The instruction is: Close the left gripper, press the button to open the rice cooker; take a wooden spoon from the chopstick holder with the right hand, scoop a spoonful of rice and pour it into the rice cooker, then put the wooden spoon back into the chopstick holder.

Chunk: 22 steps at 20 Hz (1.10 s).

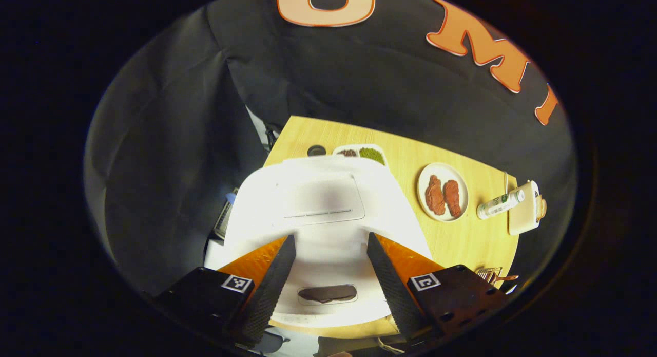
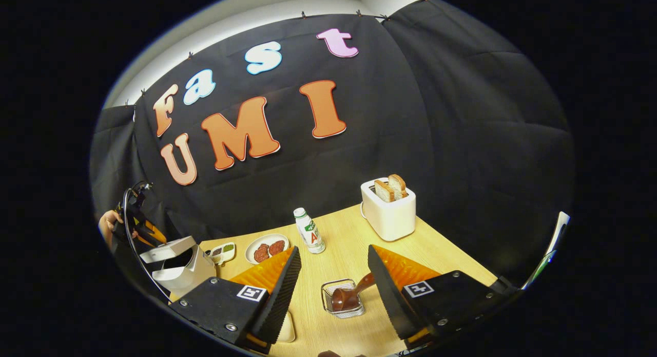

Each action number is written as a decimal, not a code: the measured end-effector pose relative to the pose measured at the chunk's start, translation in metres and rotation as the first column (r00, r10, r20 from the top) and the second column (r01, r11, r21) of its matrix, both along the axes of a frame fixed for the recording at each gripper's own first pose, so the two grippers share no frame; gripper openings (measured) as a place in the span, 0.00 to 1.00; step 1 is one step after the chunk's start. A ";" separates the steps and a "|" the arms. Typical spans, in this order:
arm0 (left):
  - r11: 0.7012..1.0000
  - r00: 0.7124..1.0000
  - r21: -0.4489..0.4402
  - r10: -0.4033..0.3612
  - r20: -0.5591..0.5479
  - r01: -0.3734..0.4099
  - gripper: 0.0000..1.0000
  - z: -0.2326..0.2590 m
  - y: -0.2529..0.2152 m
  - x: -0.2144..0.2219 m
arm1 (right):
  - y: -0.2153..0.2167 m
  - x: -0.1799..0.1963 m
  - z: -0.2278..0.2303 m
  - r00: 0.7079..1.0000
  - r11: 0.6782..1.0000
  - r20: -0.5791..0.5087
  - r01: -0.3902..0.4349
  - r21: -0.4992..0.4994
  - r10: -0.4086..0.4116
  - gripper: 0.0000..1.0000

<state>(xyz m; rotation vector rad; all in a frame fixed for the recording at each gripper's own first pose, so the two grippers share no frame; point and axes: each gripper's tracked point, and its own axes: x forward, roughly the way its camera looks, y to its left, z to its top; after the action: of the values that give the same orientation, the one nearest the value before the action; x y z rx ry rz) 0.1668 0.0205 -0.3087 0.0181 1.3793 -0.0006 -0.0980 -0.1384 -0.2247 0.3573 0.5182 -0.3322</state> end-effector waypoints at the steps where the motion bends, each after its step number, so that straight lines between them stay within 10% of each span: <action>1: 1.000 0.999 0.007 0.009 -0.042 -0.008 0.96 -0.011 -0.002 -0.011 | 0.001 0.001 0.000 1.000 1.000 -0.002 -0.004 0.000 0.004 0.82; 8: 0.999 0.992 0.022 0.045 -0.121 -0.043 0.95 -0.035 -0.007 -0.028 | 0.002 0.005 0.004 0.999 0.999 -0.008 -0.042 -0.031 0.041 0.82; 15: 1.000 0.991 0.005 0.006 0.132 -0.006 0.94 0.012 -0.008 -0.032 | 0.014 0.033 0.033 0.993 0.988 0.030 -0.107 -0.108 0.110 0.82; 19: 0.997 0.913 -0.052 0.069 0.401 -0.053 0.94 0.085 -0.003 -0.031 | 0.018 0.062 0.071 0.984 0.969 0.127 -0.091 -0.228 0.123 0.82; 22: 0.997 0.795 -0.066 0.070 0.602 -0.039 0.93 0.131 0.005 -0.034 | 0.031 0.080 0.088 0.973 0.950 0.173 -0.097 -0.298 0.154 0.82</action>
<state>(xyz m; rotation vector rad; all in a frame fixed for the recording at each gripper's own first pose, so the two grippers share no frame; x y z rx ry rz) 0.1331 0.0256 -0.1778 -0.0605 0.7305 0.0178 -0.0182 -0.1071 -0.1368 0.0709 0.2924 -0.2409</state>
